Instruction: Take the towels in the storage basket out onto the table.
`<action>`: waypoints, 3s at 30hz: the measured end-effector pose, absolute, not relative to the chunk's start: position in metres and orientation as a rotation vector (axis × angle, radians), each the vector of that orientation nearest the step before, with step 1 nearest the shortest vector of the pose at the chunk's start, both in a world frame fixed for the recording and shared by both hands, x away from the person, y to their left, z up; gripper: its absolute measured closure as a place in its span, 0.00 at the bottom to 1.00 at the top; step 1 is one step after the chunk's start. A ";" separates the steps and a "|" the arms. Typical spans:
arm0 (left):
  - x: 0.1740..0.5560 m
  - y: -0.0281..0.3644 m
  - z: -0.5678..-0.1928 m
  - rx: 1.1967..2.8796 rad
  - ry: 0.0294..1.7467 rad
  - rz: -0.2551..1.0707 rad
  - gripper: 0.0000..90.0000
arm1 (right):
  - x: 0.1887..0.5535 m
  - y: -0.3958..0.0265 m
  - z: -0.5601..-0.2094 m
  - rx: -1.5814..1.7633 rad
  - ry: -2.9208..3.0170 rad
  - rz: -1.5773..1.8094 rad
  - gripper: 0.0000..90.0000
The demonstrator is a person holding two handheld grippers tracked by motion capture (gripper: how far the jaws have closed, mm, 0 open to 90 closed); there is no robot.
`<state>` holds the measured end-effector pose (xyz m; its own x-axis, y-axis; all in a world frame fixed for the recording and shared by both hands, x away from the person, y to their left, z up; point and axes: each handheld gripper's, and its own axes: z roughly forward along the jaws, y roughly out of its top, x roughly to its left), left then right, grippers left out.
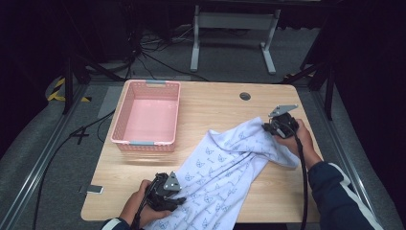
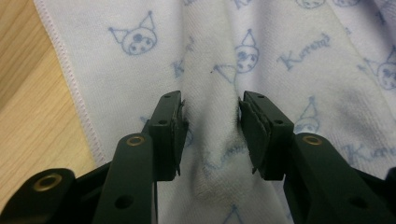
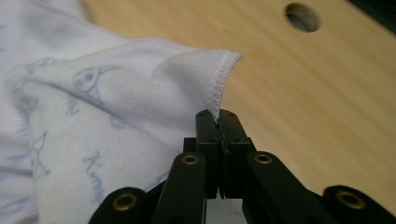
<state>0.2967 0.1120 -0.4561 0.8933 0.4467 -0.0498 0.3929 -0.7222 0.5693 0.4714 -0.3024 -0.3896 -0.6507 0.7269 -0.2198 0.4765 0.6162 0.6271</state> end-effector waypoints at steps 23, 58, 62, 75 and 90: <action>0.283 0.124 -0.453 2.499 0.558 0.120 0.64 | 0.553 -0.300 -0.395 1.037 2.241 0.615 0.57; 0.343 -0.004 -0.458 2.439 0.364 0.135 0.59 | 0.536 -0.323 -0.435 1.161 2.228 0.660 0.60; 0.354 0.002 -0.447 2.391 0.396 0.167 0.59 | 0.497 -0.328 -0.415 1.150 2.197 0.887 0.57; 0.396 -0.002 -0.455 2.416 0.462 0.259 0.62 | 0.437 -0.291 -0.443 1.119 2.410 0.967 0.66; 0.389 0.002 -0.457 2.434 0.448 0.307 0.77 | 0.412 -0.409 -0.420 1.438 2.187 0.746 0.99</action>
